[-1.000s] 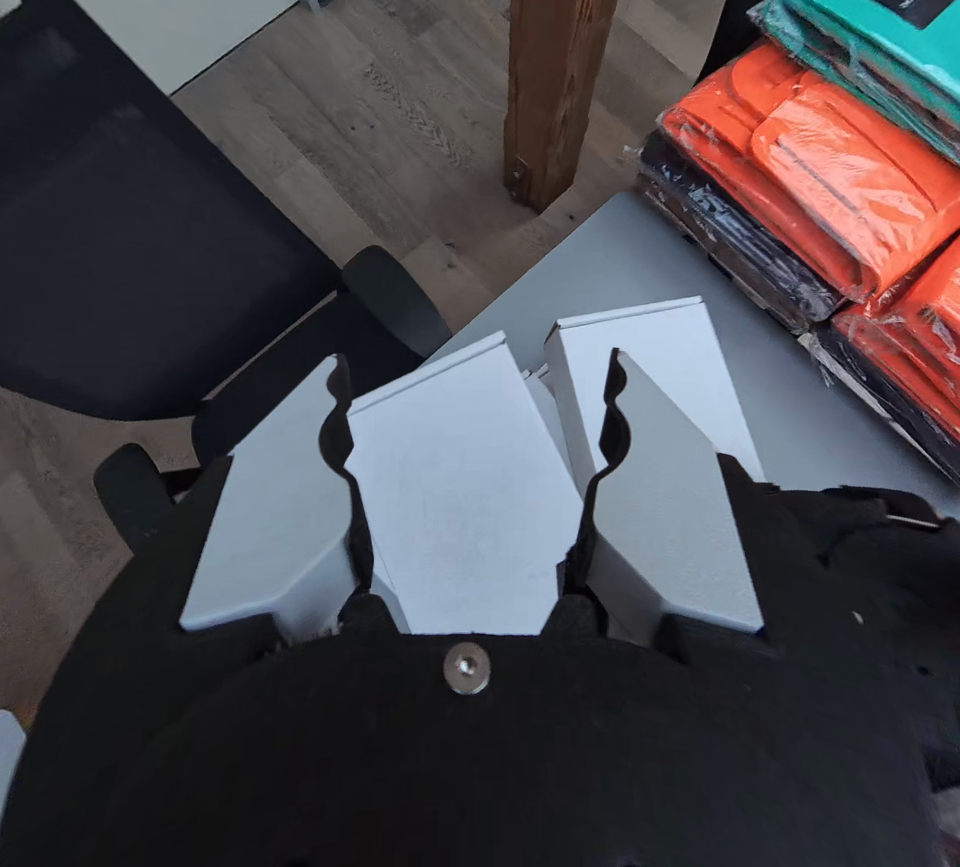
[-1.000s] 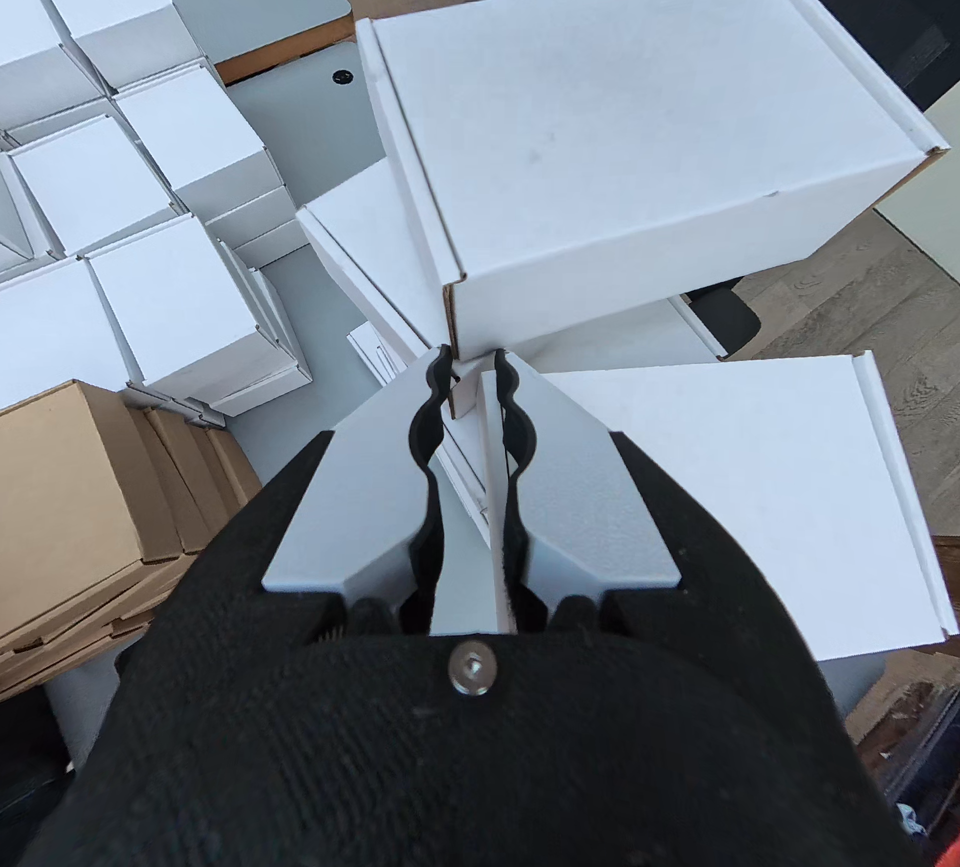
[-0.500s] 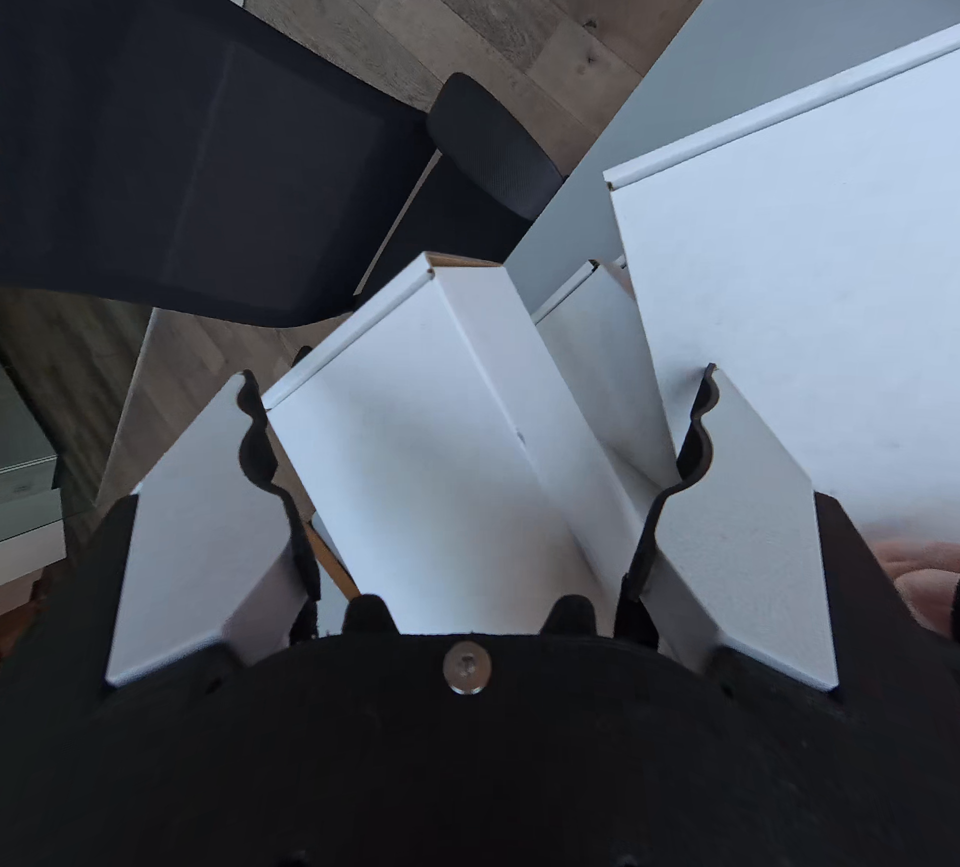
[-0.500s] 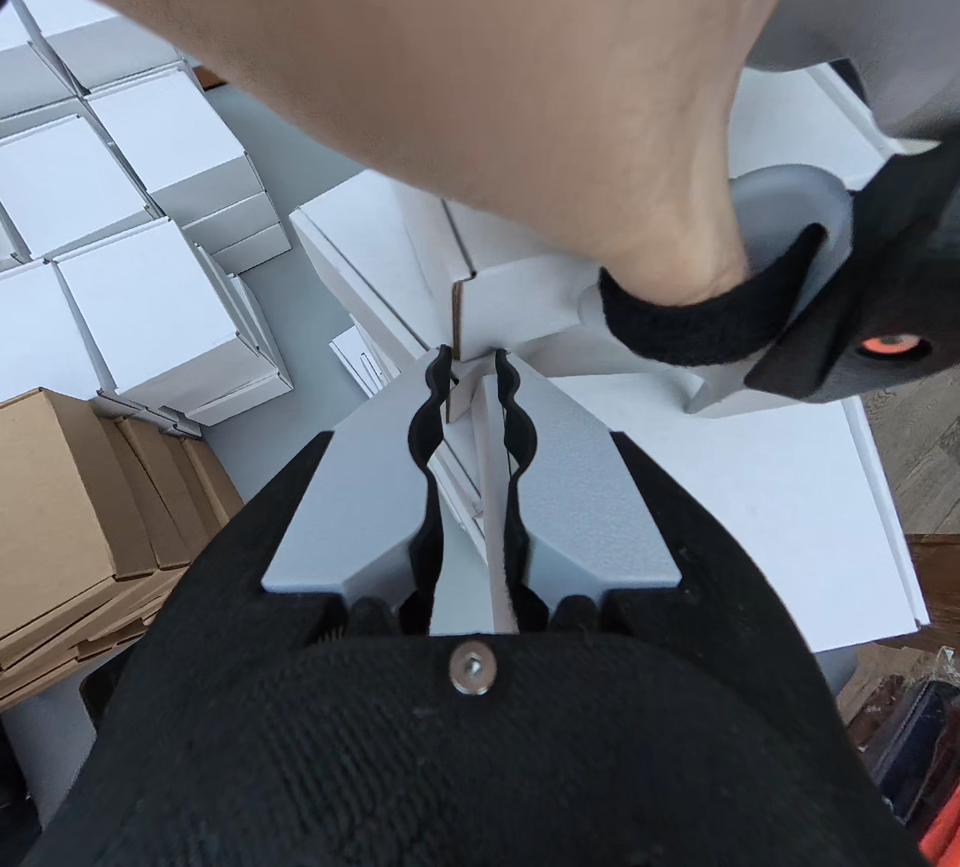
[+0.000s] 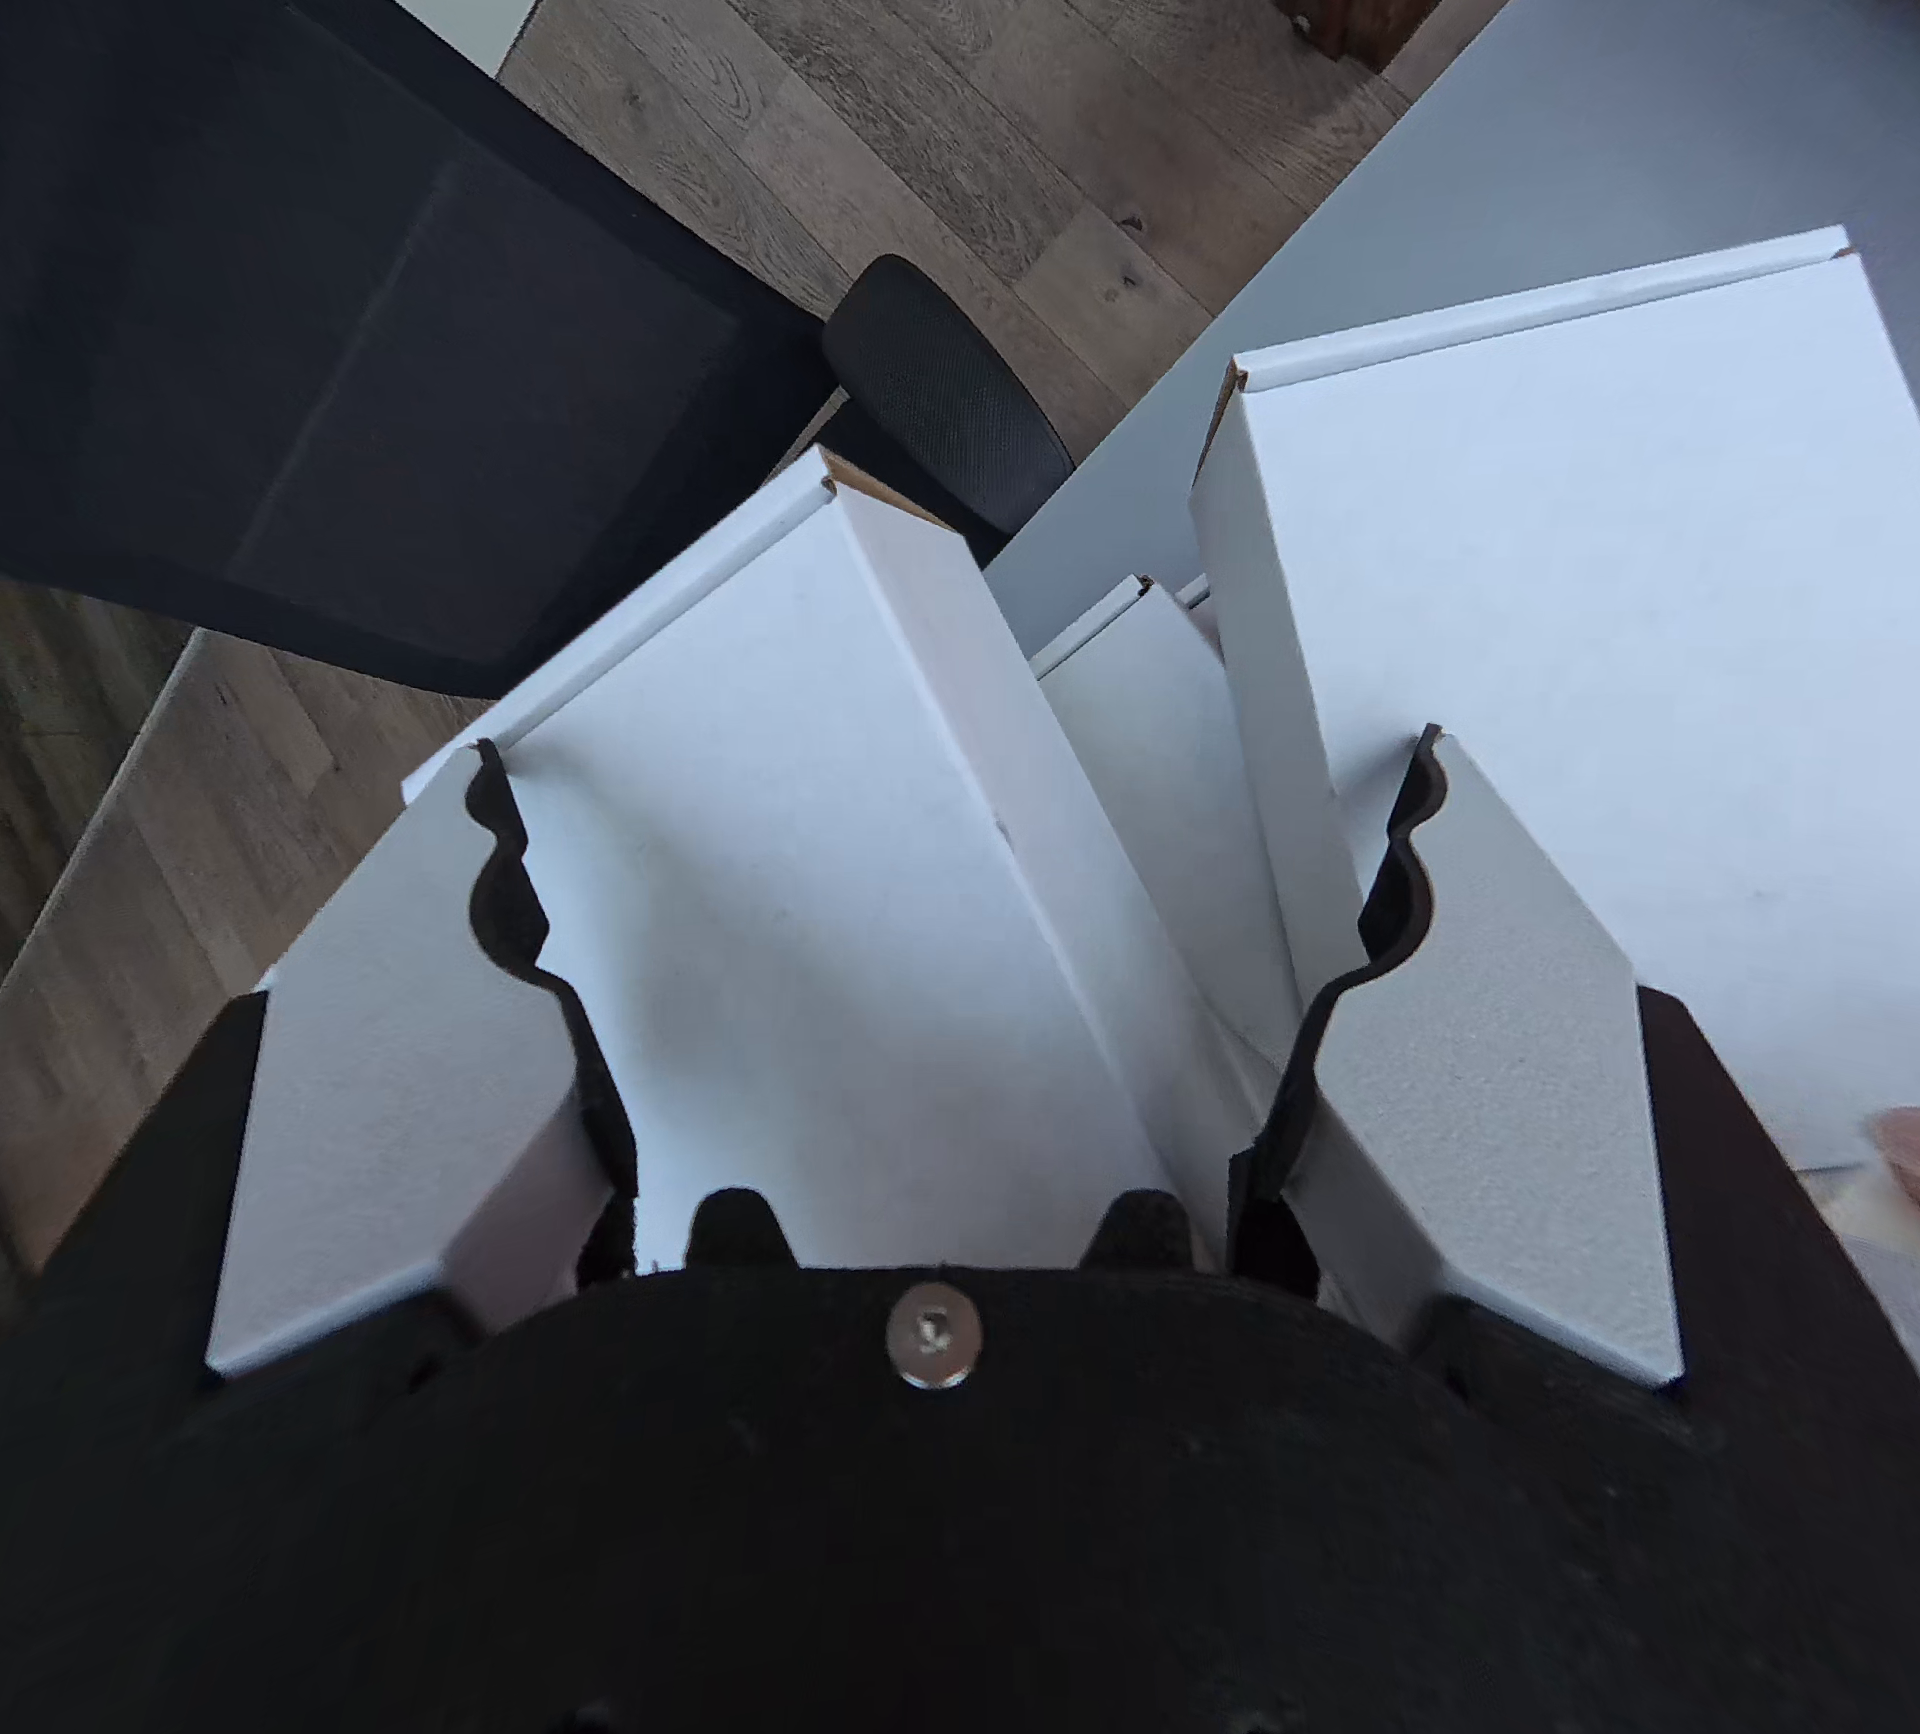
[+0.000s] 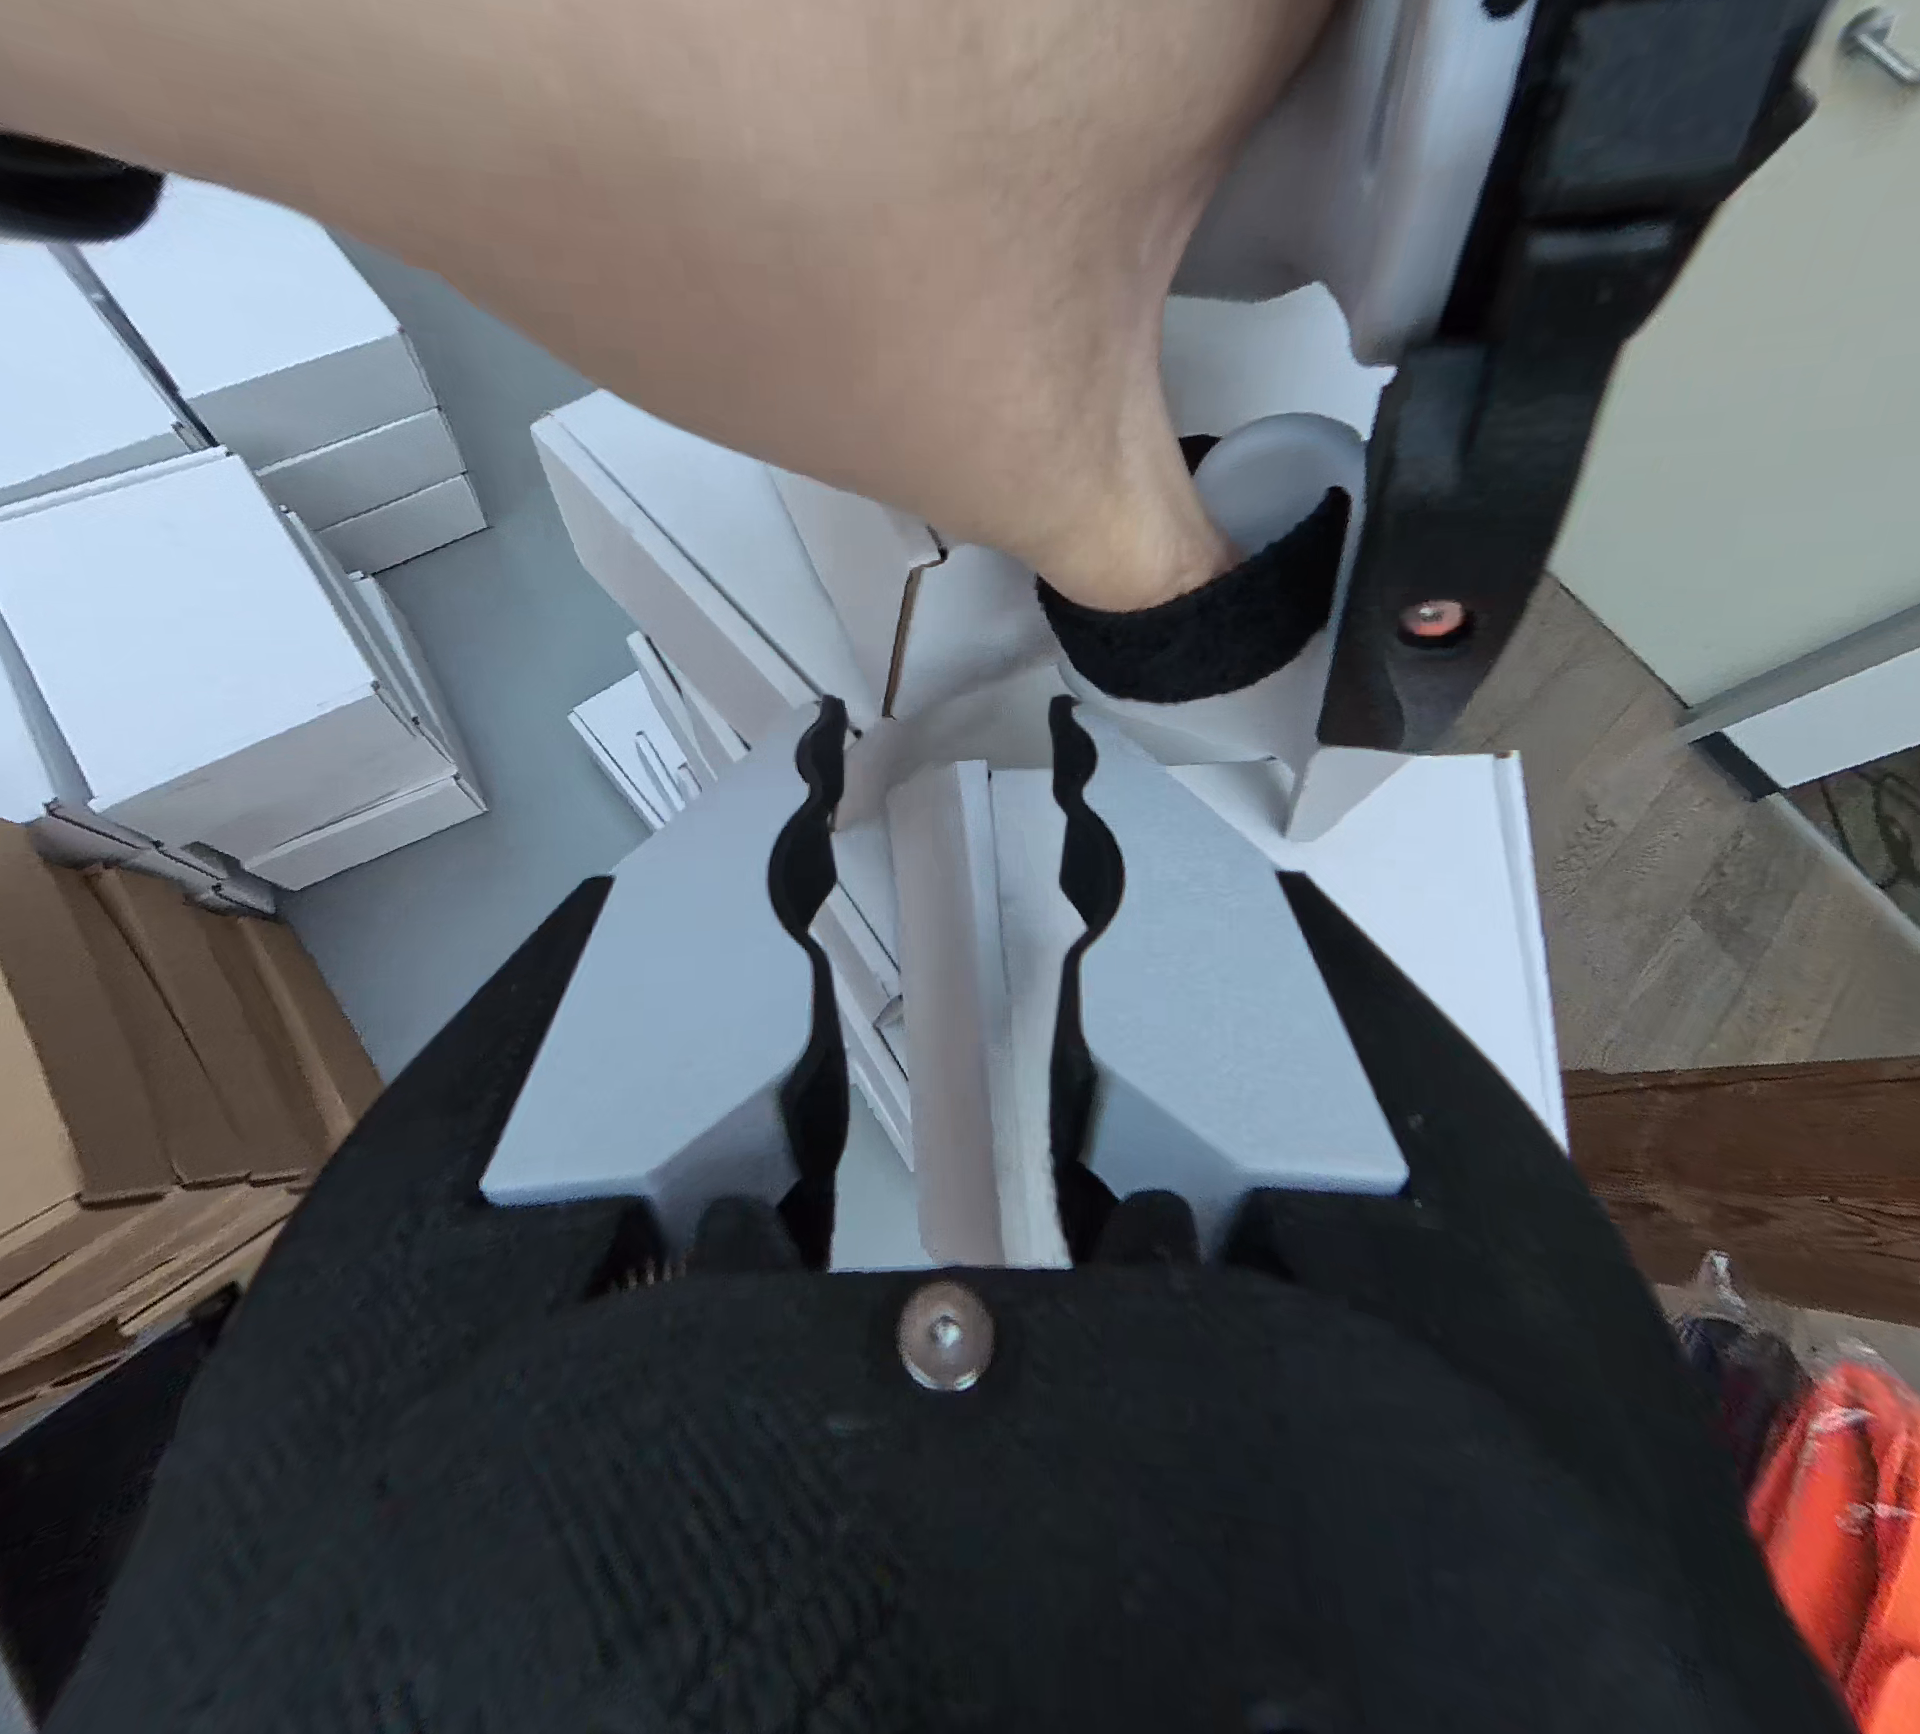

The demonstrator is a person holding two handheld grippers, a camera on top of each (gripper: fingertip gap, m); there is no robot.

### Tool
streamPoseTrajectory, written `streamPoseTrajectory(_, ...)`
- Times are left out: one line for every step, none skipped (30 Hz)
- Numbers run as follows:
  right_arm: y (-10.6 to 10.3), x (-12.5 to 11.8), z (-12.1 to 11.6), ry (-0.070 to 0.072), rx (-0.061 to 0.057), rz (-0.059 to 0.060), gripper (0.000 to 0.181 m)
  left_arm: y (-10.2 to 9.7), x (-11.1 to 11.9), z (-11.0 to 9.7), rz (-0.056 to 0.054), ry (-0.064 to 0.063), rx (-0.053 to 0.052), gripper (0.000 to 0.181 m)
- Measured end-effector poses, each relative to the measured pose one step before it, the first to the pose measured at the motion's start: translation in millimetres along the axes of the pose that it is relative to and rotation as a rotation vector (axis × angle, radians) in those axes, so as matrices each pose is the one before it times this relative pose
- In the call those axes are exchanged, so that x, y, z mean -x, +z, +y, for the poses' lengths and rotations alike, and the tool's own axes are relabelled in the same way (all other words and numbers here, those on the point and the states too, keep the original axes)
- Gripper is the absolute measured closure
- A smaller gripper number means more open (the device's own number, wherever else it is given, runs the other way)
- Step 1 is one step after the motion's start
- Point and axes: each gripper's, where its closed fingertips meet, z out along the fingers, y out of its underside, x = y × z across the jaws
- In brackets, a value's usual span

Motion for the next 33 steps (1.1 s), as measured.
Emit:
streamPoseTrajectory(-5.8,-1.96,-1.27,0.0008,-0.0251,0.012,0.141,-0.16,-0.63,-0.24,-0.0031,0.0011,-0.0012,0.022)
streamPoseTrajectory(-5.86,-0.64,-1.2,0.0172,-0.0305,-0.0022,0.141,-0.07,-0.39,-0.21,-0.0015,0.0006,-0.0003,0.022)
streamPoseTrajectory(-6.35,1.23,0.74,0.0288,-0.0194,-0.0196,0.141,0.02,-0.19,-0.23,-0.0006,-0.0006,-0.0005,0.022)
streamPoseTrajectory(-8.48,-0.44,2.45,0.0325,-0.0107,-0.012,0.137,0.01,-0.13,-0.08,0.0001,-0.0008,-0.0013,0.022)
streamPoseTrajectory(-11.63,-6.24,3.72,0.0378,-0.0146,0.022,0.132,-0.11,0.18,0.2,0.0003,-0.0015,-0.0026,0.022)
streamPoseTrajectory(-14.22,-11.5,3.53,0.0479,-0.035,0.045,0.132,-0.16,0.24,0.41,0.001,-0.0017,-0.0029,0.022)
streamPoseTrajectory(-15.98,-16.7,2.6,0.0766,-0.0596,0.0634,0.132,-0.18,0.53,0.4,0.0018,-0.0024,-0.0027,0.022)
streamPoseTrajectory(-16.06,-21.72,2.1,0.1131,-0.0781,0.074,0.132,-0.08,0.55,0.55,0.0027,-0.0024,-0.0018,0.022)
streamPoseTrajectory(-13.58,-24.87,2.24,0.1495,-0.0811,0.0688,0.132,-0.09,0.61,0.41,0.0029,-0.0021,-0.0011,0.022)
streamPoseTrajectory(-7.48,-19.52,3.37,0.1758,-0.0629,0.014,0.127,0.11,0.62,0.4,0.0022,-0.002,-0.0012,0.022)
streamPoseTrajectory(-0.56,-12.54,8.9,0.1861,-0.0086,-0.038,0.118,-0.01,0.46,0.15,0.0014,-0.0013,-0.001,0.022)
streamPoseTrajectory(4.85,-11.74,14.79,0.1693,0.0462,-0.0388,0.109,0.02,0.06,0.07,0.0003,-0.0005,-0.0007,0.022)
streamPoseTrajectory(9.08,-7.24,16.76,0.1375,0.0684,-0.0602,0.098,-0.03,-0.29,-0.07,-0.0008,0.0003,-0.0005,0.023)
streamPoseTrajectory(10.64,-2.94,14.74,0.1311,0.0606,-0.079,0.094,-0.05,-0.41,-0.22,-0.0014,0.0011,0.0002,0.023)
streamPoseTrajectory(10.15,-1.03,7.5,0.1155,0.0235,-0.089,0.094,-0.08,-0.59,-0.38,-0.0018,0.0016,0.0008,0.023)
streamPoseTrajectory(8.18,-2.15,3.8,0.0998,0.0026,-0.0666,0.094,0.09,-0.49,-0.44,-0.0022,0.0016,0.0008,0.023)
streamPoseTrajectory(6.86,-3.26,2.57,0.0693,-0.0019,-0.0437,0.093,-0.01,-0.5,-0.44,-0.0019,0.0014,0.0005,0.022)
streamPoseTrajectory(4.67,-7.04,1.2,0.0457,-0.0055,-0.0084,0.095,0.04,-0.03,-0.15,-0.0034,0.0022,0.0011,0.022)
streamPoseTrajectory(4.13,-3.12,2.69,0.0291,0.0075,-0.0167,0.096,0.05,-0.51,-0.2,0.0021,-0.0015,-0.0009,0.023)
streamPoseTrajectory(4.04,1.54,3.51,0.0199,0.0144,-0.0337,0.098,-0.07,0.02,0.07,-0.0005,0.0001,-0.0002,0.023)
streamPoseTrajectory(4.01,1.04,4.54,0.0223,0.0243,-0.0261,0.099,-0.01,0.16,0.13,-0.0001,-0.0004,-0.0009,0.023)
streamPoseTrajectory(3.87,-2.17,3.87,0.0157,0.022,-0.0039,0.096,-0.03,0.18,0.16,0.0012,-0.001,-0.0009,0.023)
streamPoseTrajectory(3.47,-1.09,3.07,0.0035,0.0219,-0.0075,0.096,-0.03,0.35,0.25,0.0009,-0.0009,-0.0008,0.023)
streamPoseTrajectory(2.18,6.3,1.6,0.0067,0.0206,-0.0483,0.109,-0.05,0.29,0.2,0.0006,-0.0005,-0.0006,0.023)
streamPoseTrajectory(0.86,3.68,1.69,0.0173,0.0261,-0.0195,0.113,-0.09,0.11,-0.18,0.0017,-0.0011,-0.0013,0.023)
streamPoseTrajectory(-0.4,-0.41,0.47,-0.0185,0.0197,0.0149,0.113,0.01,0.03,0.03,0.0019,0.0,0.0007,0.023)
streamPoseTrajectory(-0.97,-0.26,-0.42,-0.0149,0.0124,0.017,0.114,-0.04,-0.33,-0.24,0.002,0.0017,0.001,0.023)
streamPoseTrajectory(-0.46,0.1,-0.15,0.0052,0.013,0.0092,0.114,-0.35,-0.52,-0.72,0.0006,0.0056,-0.0015,0.024)
streamPoseTrajectory(-0.1,-0.02,0.76,0.0118,0.018,0.0079,0.114,-0.49,-0.31,-0.57,-0.0013,0.0056,-0.0031,0.025)
streamPoseTrajectory(-0.06,0.04,1.1,0.005,0.023,0.0093,0.114,-0.37,-0.2,-0.25,-0.0014,0.0018,-0.0021,0.026)
streamPoseTrajectory(0.15,0.18,1.72,-0.0017,0.0303,0.0112,0.115,-0.56,0.08,0.26,-0.001,-0.0018,-0.0042,0.026)
streamPoseTrajectory(0.31,0.47,1.76,-0.0022,0.0324,0.0106,0.115,-0.73,0.2,0.3,-0.0007,-0.0038,-0.0063,0.026)
streamPoseTrajectory(0.57,0.83,1.73,-0.0027,0.0325,0.0107,0.115,-0.85,0.25,-0.23,-0.0009,-0.006,-0.0073,0.027)
